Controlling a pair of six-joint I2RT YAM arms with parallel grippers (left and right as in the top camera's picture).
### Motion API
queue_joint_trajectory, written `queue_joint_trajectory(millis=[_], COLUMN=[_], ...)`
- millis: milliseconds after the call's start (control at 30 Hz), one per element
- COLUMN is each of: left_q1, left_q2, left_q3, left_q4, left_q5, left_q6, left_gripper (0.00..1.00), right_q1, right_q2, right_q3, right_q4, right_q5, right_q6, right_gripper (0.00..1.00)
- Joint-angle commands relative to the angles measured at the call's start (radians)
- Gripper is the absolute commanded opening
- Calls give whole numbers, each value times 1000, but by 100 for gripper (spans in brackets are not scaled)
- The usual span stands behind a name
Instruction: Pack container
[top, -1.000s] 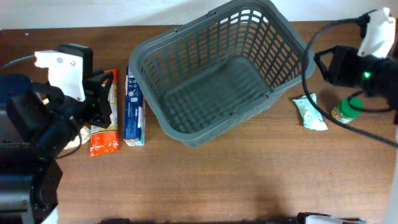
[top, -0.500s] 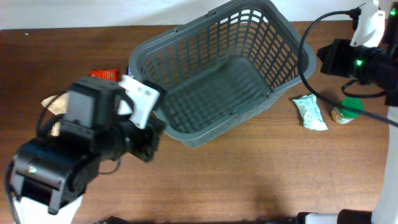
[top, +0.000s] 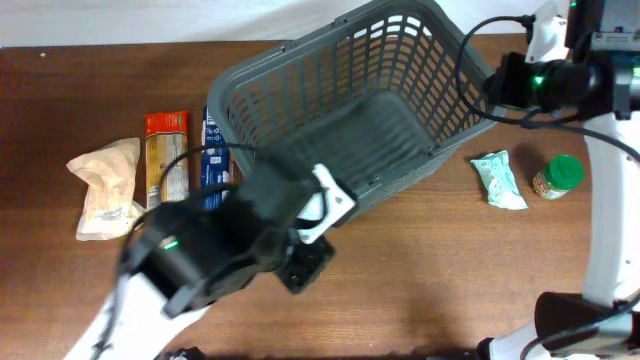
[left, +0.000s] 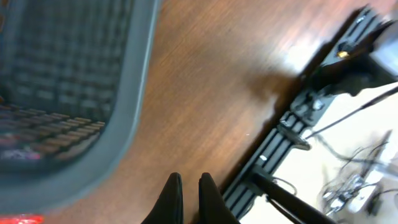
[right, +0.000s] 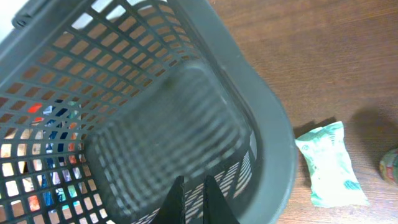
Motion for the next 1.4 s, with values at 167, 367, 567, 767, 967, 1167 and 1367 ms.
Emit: queue_joint_trajectory(millis=[167, 367, 567, 767, 967, 1167, 1367], left_q1=[-75, -75, -73, -72, -32, 7, 18], left_q2=[188, 235, 247, 249, 251, 251, 252], left_q3=[13, 13, 13, 11, 11, 11, 9], left_q4=[7, 14, 25, 26, 29, 45, 46], left_q5=[-180, -227, -274, -324, -352, -352, -355], left_q6=[-7, -7, -7, -7, -6, -6, 17], left_gripper=[2, 2, 2, 2, 2, 2, 2], right_q1=[10, 31, 39, 39, 38, 38, 37], right_q2=[71, 77, 77, 78, 78, 78, 77], right_q3=[20, 20, 16, 7, -2, -118, -147], right_q4=[-13, -13, -13, -27, -44, -34, -31], right_q5=[-6, -5, 4, 88, 112, 127, 154], right_q6=[2, -39, -44, -44, -44, -44, -44], right_gripper=[4, 4, 4, 4, 4, 4, 4])
